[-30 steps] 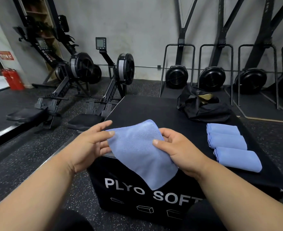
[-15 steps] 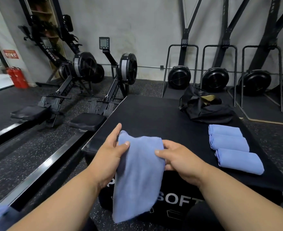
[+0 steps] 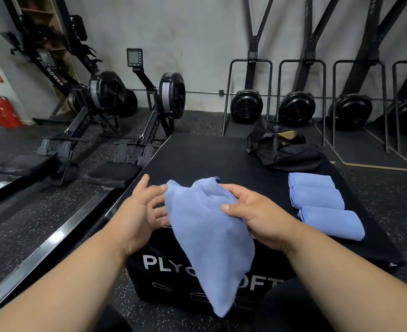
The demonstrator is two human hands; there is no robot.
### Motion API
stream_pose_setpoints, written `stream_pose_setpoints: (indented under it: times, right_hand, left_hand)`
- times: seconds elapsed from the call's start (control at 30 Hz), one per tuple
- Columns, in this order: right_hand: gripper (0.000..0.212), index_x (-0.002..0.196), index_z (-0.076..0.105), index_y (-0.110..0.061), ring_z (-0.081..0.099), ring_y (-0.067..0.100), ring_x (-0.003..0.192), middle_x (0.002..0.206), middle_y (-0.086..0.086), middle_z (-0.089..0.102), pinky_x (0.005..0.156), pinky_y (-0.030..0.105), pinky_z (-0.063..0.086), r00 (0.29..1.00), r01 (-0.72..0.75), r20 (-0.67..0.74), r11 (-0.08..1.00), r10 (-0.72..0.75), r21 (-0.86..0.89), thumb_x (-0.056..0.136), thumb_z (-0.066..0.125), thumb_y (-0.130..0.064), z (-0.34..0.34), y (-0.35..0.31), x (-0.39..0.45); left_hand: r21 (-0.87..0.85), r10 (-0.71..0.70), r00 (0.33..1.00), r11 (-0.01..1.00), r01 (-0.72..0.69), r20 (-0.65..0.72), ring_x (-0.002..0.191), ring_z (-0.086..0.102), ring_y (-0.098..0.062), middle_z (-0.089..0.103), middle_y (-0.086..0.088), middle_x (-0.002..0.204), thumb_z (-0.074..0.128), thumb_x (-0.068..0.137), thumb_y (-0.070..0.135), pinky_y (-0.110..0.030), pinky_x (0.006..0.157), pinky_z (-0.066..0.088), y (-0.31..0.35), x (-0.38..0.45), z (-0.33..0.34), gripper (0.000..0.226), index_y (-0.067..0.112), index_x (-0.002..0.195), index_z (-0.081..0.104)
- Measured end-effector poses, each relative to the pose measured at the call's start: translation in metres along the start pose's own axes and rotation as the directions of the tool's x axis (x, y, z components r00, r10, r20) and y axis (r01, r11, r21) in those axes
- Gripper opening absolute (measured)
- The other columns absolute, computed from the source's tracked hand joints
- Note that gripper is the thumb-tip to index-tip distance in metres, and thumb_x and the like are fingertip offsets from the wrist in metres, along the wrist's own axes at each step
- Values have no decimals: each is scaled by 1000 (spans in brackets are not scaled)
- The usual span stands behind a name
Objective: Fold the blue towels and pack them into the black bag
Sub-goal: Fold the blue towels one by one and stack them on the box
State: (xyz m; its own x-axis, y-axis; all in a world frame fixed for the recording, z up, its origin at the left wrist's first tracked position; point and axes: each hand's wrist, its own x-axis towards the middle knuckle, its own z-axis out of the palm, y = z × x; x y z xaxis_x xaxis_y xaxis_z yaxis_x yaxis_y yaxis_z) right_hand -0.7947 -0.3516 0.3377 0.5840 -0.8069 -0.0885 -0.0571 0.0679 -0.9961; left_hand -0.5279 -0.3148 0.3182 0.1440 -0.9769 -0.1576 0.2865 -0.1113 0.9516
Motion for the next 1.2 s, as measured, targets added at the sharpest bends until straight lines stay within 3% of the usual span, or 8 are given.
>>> stream_pose_setpoints:
  times: [0.2,0.4,0.57,0.67,0.77,0.83,0.97,1.2]
  right_hand:
    - [43,134,65,-17,71,28,120,125,8,75,102,40,56,999,-17,37,980,25,-198,98,56,6,-24,-22,32]
    - [59,132,65,-21,72,35,114,120,15,75,103,53,53,965,67,-229,962,-130,-266,86,56,16,-51,-65,114]
    - [76,143,57,-23,74,29,106,119,17,75,88,42,56,926,208,-260,946,-273,-250,81,49,21,-67,-87,158]
    - [78,148,52,-17,72,34,115,123,15,75,96,49,53,956,123,-237,969,-173,-213,80,53,23,-73,-30,168]
    - [73,148,52,-12,71,18,84,99,11,79,80,30,55,979,-84,-199,960,31,-268,81,65,14,-71,55,159]
    - [67,144,58,-17,64,12,73,85,0,74,73,27,52,968,-216,-198,908,152,-360,82,75,2,-62,108,148]
    - [78,141,59,-45,62,11,110,105,-18,67,109,33,45,951,-262,-290,771,105,-581,66,81,-46,-47,155,135]
    - [67,137,59,-46,37,10,119,128,-15,43,105,24,26,975,-173,-223,650,6,-740,75,86,-45,-38,137,133]
  left_hand:
    - [86,-120,990,988,127,-75,62,65,-13,78,-6,92,71,95,8,-26,60,49,12,38,8,98,27,167,8]
    - [62,92,993,994,-88,-69,111,73,-20,73,-6,129,72,87,3,-31,75,55,76,119,31,90,16,163,27]
    - [63,330,943,941,-332,42,92,71,-23,75,-6,104,64,78,-7,-31,74,54,125,134,49,55,10,130,57]
    - [260,301,951,914,-310,75,94,68,-16,77,5,97,65,72,-9,-28,79,52,77,134,36,60,17,126,60]
    - [492,114,993,863,-113,28,103,66,-6,71,16,106,78,71,3,-6,82,48,-12,122,8,94,17,156,41]
    - [594,17,998,803,-47,55,103,69,-7,72,19,103,75,77,5,-9,88,51,-65,112,-13,83,22,152,47]
    - [697,27,998,714,-63,62,102,60,24,65,24,120,69,79,1,-2,90,45,-103,103,-31,76,31,146,49]
    - [764,11,985,630,-140,172,98,73,-5,78,15,106,71,85,10,-28,92,56,-97,98,-35,36,31,115,72]
